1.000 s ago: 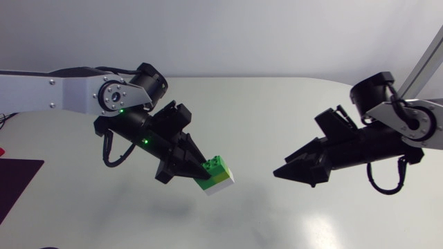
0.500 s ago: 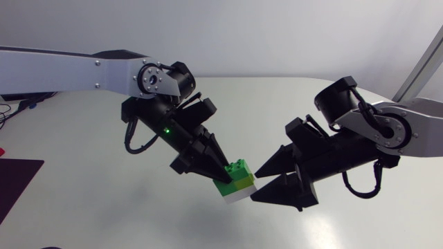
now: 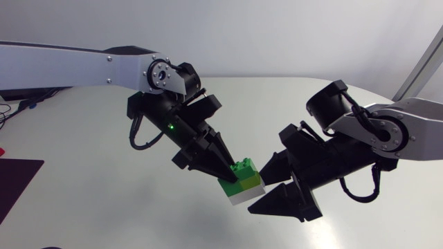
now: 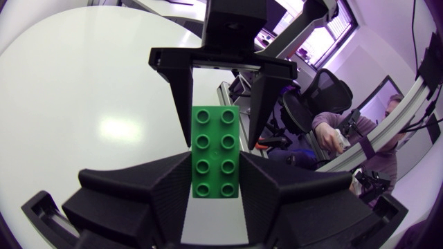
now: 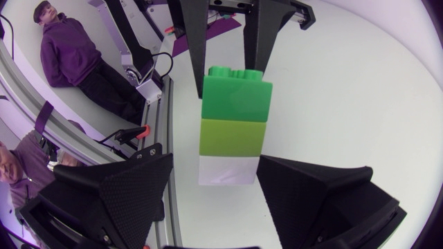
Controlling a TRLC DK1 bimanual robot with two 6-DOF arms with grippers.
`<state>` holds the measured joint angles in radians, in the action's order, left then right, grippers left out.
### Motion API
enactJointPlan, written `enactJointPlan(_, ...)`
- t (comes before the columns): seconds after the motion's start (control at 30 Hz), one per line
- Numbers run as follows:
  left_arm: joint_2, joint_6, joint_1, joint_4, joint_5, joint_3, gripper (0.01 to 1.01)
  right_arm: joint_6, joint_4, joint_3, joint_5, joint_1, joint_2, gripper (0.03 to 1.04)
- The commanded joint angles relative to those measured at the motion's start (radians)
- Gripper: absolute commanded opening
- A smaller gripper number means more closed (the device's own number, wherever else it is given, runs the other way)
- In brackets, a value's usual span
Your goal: Disassemble duplo
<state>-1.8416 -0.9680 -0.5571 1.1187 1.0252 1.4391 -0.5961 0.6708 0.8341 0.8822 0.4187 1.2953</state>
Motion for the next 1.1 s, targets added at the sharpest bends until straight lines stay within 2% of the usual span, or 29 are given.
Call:
enactJointPlan(0.0,-0.024,-0.055,-0.021,0.043,0.036,0.032,0.211,-0.024,0.003,0.023,0.014,0.008,-0.014,0.74)
enactJointPlan(0.17,-0.03,-0.113,-0.05,0.104,0.044,0.04,0.211,-0.036,0.01,0.02,0.038,0.002,-0.021,0.74)
enactJointPlan(0.2,-0.031,-0.115,-0.05,0.105,0.044,0.043,0.211,-0.039,0.012,0.017,0.041,0.002,-0.025,0.67)
enactJointPlan(0.3,-0.031,-0.115,-0.052,0.11,0.046,0.049,0.211,-0.039,0.012,0.011,0.066,0.002,-0.047,0.35)
enactJointPlan(0.37,-0.033,-0.115,-0.049,0.112,0.046,0.057,0.211,-0.041,0.019,0.003,0.083,0.003,-0.062,0.31)
enactJointPlan(0.5,-0.044,-0.136,-0.049,0.15,0.046,0.078,0.211,-0.079,0.055,-0.01,0.095,0.009,-0.068,0.26)
enactJointPlan(0.6,-0.057,-0.184,-0.052,0.22,0.053,0.112,0.21,-0.117,0.044,-0.039,0.084,0.019,-0.082,0.25)
enactJointPlan(0.73,-0.082,-0.259,-0.058,0.314,0.055,0.162,0.21,-0.133,-0.01,-0.089,-0.002,0.04,-0.083,0.25)
enactJointPlan(0.8,-0.102,-0.281,-0.032,0.337,0.047,0.184,0.21,-0.131,-0.028,-0.098,-0.034,0.026,-0.08,0.25)
enactJointPlan(0.87,-0.117,-0.21,0.005,0.256,-0.002,0.175,0.21,-0.131,-0.037,-0.096,-0.057,-0.023,-0.085,0.25)
enactJointPlan(0.97,-0.12,0.075,0.074,-0.08,-0.169,0.092,0.213,-0.136,-0.036,-0.089,-0.057,-0.1,-0.116,0.26)
enactJointPlan(1.07,-0.13,0.161,0.1,-0.238,-0.338,0.014,0.22,-0.134,-0.014,-0.09,-0.055,-0.112,-0.154,0.26)
